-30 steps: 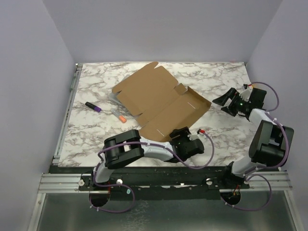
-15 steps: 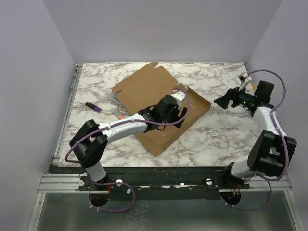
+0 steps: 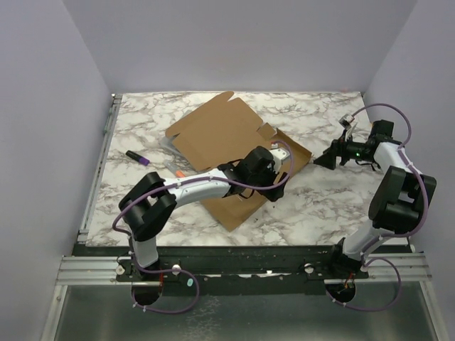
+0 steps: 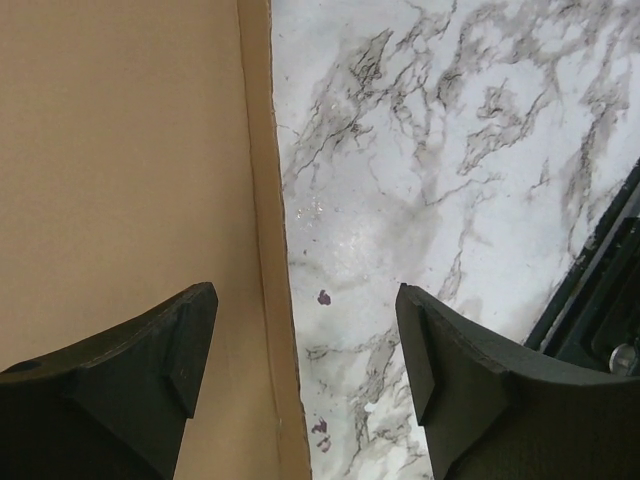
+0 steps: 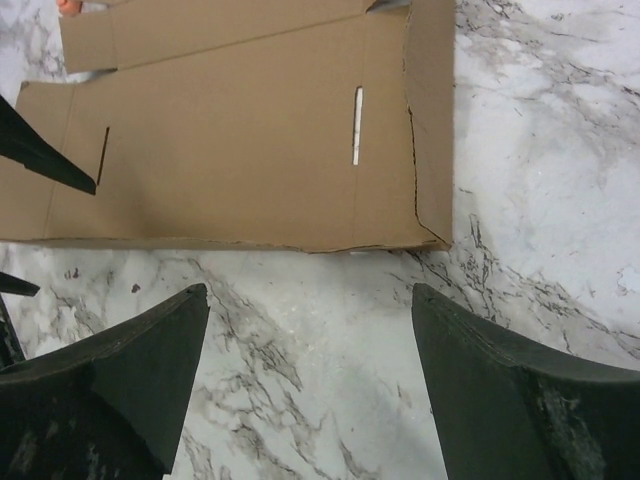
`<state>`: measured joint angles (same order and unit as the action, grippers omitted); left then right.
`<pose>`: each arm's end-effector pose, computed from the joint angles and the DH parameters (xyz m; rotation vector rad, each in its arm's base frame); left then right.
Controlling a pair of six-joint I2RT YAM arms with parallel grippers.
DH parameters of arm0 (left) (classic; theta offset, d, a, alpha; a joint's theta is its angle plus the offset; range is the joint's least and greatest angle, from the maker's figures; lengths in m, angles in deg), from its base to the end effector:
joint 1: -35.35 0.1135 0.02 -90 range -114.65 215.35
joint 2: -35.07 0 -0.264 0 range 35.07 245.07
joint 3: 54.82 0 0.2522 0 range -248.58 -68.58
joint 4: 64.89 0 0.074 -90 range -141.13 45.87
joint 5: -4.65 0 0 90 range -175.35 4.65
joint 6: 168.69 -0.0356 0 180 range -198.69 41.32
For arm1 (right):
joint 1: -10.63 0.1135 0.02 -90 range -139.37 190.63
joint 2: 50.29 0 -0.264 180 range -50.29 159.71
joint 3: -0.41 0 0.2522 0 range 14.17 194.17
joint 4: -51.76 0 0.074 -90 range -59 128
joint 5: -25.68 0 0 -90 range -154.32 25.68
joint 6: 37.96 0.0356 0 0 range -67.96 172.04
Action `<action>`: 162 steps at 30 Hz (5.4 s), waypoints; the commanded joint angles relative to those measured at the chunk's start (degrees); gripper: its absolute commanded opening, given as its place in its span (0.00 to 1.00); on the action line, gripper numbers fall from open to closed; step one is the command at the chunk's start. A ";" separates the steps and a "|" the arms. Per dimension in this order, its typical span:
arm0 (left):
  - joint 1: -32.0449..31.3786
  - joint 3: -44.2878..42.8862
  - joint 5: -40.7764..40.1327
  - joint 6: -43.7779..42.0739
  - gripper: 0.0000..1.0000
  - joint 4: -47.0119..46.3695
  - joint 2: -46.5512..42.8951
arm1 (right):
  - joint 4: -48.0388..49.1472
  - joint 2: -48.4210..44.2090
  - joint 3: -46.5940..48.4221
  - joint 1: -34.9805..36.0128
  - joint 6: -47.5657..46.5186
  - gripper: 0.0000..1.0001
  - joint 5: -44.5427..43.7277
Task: Fold the paper box
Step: Fold the paper box at the center of the board.
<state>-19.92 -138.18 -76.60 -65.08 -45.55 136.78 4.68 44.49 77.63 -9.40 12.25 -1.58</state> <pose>0.2231 -0.3313 0.2259 0.9174 2.1632 -0.8003 0.3125 -0.0803 0.2189 -0.6417 2.0118 0.8709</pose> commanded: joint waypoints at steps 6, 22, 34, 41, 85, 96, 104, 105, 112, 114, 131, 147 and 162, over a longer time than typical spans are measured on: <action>0.69 -4.26 -1.47 0.35 0.28 1.58 9.13 | -10.08 5.36 3.60 2.10 -10.04 0.85 -0.34; 5.48 -0.10 7.72 8.04 0.04 -0.89 8.77 | -11.39 10.86 14.88 8.36 -5.84 0.85 -1.14; 6.44 2.54 11.70 8.21 0.02 -1.68 8.15 | -8.35 17.70 24.65 11.30 -0.07 0.88 -10.00; 6.84 2.69 12.74 8.55 0.02 -2.24 8.60 | -7.75 21.09 25.85 13.33 -0.59 0.83 -16.15; 8.42 4.22 15.47 13.38 0.00 -3.04 7.60 | -1.95 9.08 9.62 15.81 7.60 0.31 -23.73; 8.26 3.06 17.07 11.58 0.00 -3.04 7.19 | 5.72 15.09 11.95 17.66 10.85 0.14 -31.15; 7.73 1.11 17.93 11.01 0.00 -2.91 7.56 | -2.87 18.55 16.20 18.18 2.77 0.17 -18.05; 7.72 0.94 17.88 10.94 0.00 -2.73 7.57 | -4.45 18.74 16.80 18.19 1.35 0.17 -16.87; 7.53 -0.07 17.48 9.52 0.00 -0.97 7.09 | 2.55 14.78 13.57 18.26 5.86 0.19 -25.89; 7.33 -0.29 17.27 8.86 0.00 -0.14 6.76 | 6.41 13.62 12.10 18.27 8.37 0.19 -30.18; 5.96 -1.68 16.99 6.22 0.00 2.13 6.95 | 6.84 16.84 12.34 19.50 10.09 0.19 -27.51; 6.11 -3.49 12.21 7.25 0.00 2.44 8.35 | -6.83 17.22 13.00 20.03 2.54 0.19 -10.64; 6.56 -4.05 9.72 -2.50 0.00 8.39 8.94 | -32.73 27.35 31.18 20.03 -17.01 0.31 -13.86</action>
<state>-13.62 -140.57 -64.14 -61.71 -40.21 145.77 -21.16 69.25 105.74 10.21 -3.00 -15.20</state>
